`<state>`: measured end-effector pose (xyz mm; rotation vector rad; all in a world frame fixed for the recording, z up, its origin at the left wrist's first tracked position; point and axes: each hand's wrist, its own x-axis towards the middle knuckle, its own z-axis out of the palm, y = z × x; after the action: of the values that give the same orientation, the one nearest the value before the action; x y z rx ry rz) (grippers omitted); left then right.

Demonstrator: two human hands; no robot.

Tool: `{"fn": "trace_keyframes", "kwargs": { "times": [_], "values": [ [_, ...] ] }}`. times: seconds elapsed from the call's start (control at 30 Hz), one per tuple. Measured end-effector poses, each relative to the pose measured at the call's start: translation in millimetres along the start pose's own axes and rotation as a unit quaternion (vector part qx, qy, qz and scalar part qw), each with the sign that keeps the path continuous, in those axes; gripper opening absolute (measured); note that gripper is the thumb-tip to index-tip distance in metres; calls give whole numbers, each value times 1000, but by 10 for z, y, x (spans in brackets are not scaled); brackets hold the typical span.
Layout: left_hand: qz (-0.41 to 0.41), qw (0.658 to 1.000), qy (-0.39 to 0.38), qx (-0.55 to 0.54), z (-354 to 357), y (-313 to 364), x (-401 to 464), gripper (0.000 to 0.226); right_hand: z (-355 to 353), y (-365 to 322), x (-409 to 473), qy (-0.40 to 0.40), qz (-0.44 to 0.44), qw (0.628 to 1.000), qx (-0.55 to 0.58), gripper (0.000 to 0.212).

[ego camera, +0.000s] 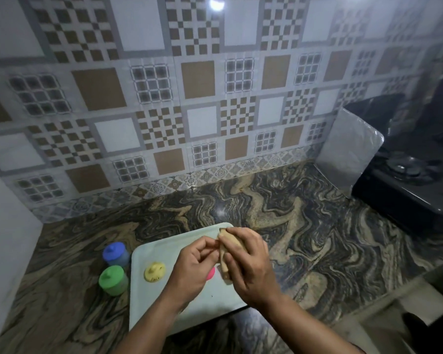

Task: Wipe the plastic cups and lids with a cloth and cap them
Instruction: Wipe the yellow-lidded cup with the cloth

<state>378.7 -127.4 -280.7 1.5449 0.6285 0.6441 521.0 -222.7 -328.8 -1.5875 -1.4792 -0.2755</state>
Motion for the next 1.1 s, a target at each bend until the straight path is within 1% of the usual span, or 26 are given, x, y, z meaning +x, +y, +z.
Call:
{"fn": "trace_keyframes", "kwargs": {
  "times": [0.07, 0.1, 0.13, 0.17, 0.2, 0.23, 0.27, 0.3, 0.33, 0.37, 0.4, 0.43, 0.47, 0.5, 0.53, 0.6, 0.7, 0.77, 0.8, 0.83, 0.9, 0.93, 0.97, 1.0, 1.07, 1.1],
  "values": [
    [17, 999, -34, 18, 1, 46, -61, 18, 19, -39, 82, 20, 79, 992, 92, 36],
    [22, 998, -40, 33, 1, 52, -87, 15, 24, -66, 153, 23, 158, 974, 160, 35],
    [22, 998, -38, 51, -2, 46, -117, 13, 12, -78, 243, 9, 263, 936, 234, 38],
    [19, 997, -30, 64, -4, 27, -138, 12, -14, -82, 347, -30, 383, 875, 295, 42],
    [14, 997, -15, 75, -11, 15, -163, 12, -30, -61, 408, -95, 504, 788, 341, 43],
    [8, 997, 2, 79, -20, -3, -180, 14, -52, -57, 436, -149, 579, 705, 382, 39],
    [2, 996, 23, 81, -31, -5, -196, 15, -46, -57, 441, -157, 613, 659, 406, 36],
    [-4, 996, 44, 80, -47, -8, -206, 16, -5, -44, 416, -127, 615, 662, 410, 33],
    [-9, 995, 66, 75, -67, -6, -203, 16, 47, -41, 383, -61, 588, 698, 404, 34],
    [-13, 994, 80, 70, -101, -6, -201, 15, 111, -73, 331, 15, 522, 759, 389, 38],
    [-15, 994, 84, 66, -129, -2, -198, 15, 147, -125, 257, 53, 434, 822, 364, 39],
    [-9, 995, 79, 65, -157, 4, -200, 14, 192, -186, 180, 54, 347, 878, 326, 37],
    [5, 995, 70, 73, -186, 13, -201, 14, 248, -246, 131, 35, 282, 914, 288, 37],
    [15, 995, 62, 81, -212, 19, -198, 15, 300, -284, 116, 6, 256, 932, 257, 41],
    [18, 994, 58, 86, -246, 24, -193, 16, 339, -313, 121, -8, 255, 933, 255, 44],
    [5, 995, 45, 87, -310, 50, -180, 22, 349, -367, 157, -6, 230, 947, 223, 42],
    [-4, 995, -3, 95, -373, 141, -179, 28, 377, -381, 151, -3, 124, 983, 139, 37],
    [22, 994, -14, 108, -437, 178, -211, 26, 388, -429, 191, 2, 153, 970, 188, 37],
    [34, 992, -15, 119, -476, 184, -231, 25, 381, -480, 269, -1, 224, 940, 259, 43],
    [42, 991, -12, 125, -526, 179, -244, 25, 365, -535, 392, -11, 321, 887, 333, 53],
    [45, 993, 11, 112, -669, 149, -250, 26, 384, -551, 606, -67, 518, 739, 425, 52],
    [43, 993, 25, 110, -727, 133, -245, 27, 397, -583, 657, -61, 551, 708, 438, 47],
    [40, 992, 41, 113, -791, 120, -239, 27, 443, -609, 661, -32, 529, 737, 420, 46],
    [39, 990, 52, 123, -834, 125, -226, 27, 490, -627, 624, 16, 459, 802, 382, 45],
    [54, 988, 46, 140, -868, 185, -216, 25, 566, -689, 488, 46, 229, 934, 272, 39],
    [71, 987, 32, 143, -888, 205, -229, 24, 583, -767, 464, 27, 139, 966, 219, 37]
  ]
}}
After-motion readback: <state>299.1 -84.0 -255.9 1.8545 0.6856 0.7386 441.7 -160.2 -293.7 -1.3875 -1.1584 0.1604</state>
